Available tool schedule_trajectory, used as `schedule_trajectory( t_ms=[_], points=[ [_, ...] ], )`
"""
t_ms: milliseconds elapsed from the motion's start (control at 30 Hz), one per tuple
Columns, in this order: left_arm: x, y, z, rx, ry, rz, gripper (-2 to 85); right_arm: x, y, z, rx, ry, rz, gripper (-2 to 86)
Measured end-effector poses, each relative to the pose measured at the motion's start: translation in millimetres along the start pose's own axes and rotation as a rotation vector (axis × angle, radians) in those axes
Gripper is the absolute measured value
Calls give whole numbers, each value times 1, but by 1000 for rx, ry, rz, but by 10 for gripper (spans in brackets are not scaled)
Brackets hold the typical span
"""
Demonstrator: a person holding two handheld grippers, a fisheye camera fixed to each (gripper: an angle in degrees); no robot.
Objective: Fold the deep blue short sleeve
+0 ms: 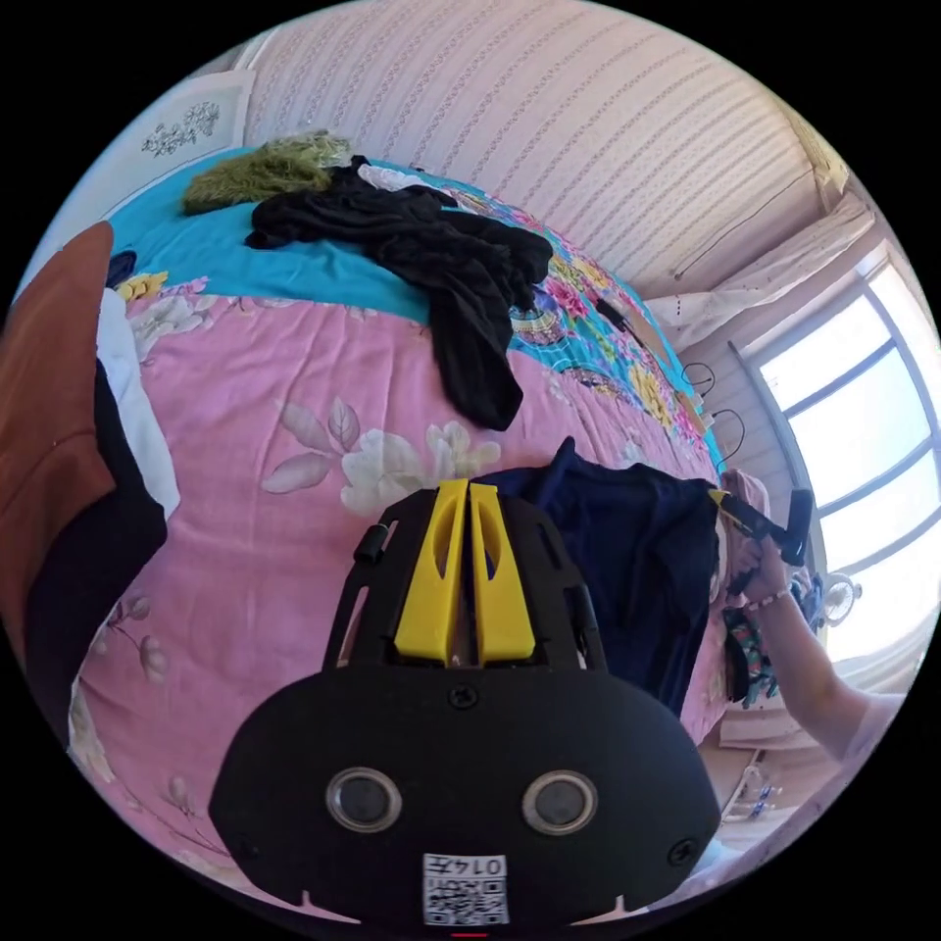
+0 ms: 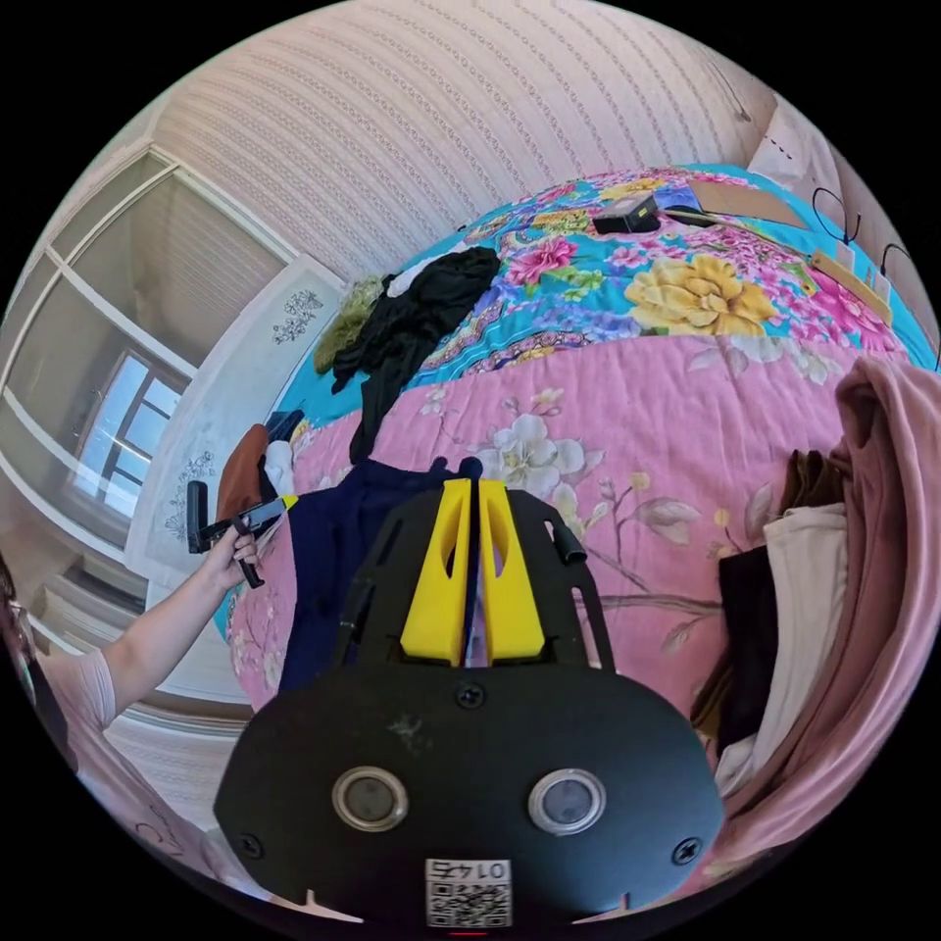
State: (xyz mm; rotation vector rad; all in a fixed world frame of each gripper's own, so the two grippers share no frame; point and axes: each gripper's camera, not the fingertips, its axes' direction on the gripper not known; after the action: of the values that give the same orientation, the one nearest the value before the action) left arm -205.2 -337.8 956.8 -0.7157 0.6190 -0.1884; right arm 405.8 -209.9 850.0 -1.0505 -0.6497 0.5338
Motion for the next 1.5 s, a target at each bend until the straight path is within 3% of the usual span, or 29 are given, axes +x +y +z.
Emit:
schedule_trajectory(
  t_ms=[267, 600, 767, 967, 1267, 1500],
  points=[
    [15, 58, -75, 72, 30, 136, -10, -21, 45, -40, 23, -38, -136, 6],
    [-1, 242, -165, 5, 57, 197, -10, -14, 239, -84, -86, -127, -134, 6],
    [-21, 337, -181, -23, 81, 149, -10, -15, 337, -78, -187, -125, -126, 6],
    [-60, 427, -211, 42, 146, 42, -10, -20, 417, -92, -117, -129, -97, 5],
    [-101, 507, -213, 21, 179, -65, -10, -42, 485, -91, -193, 55, -146, 4],
    [-78, 527, -233, 39, -3, 72, -5, -63, 513, -108, -141, 163, -148, 17]
  ],
)
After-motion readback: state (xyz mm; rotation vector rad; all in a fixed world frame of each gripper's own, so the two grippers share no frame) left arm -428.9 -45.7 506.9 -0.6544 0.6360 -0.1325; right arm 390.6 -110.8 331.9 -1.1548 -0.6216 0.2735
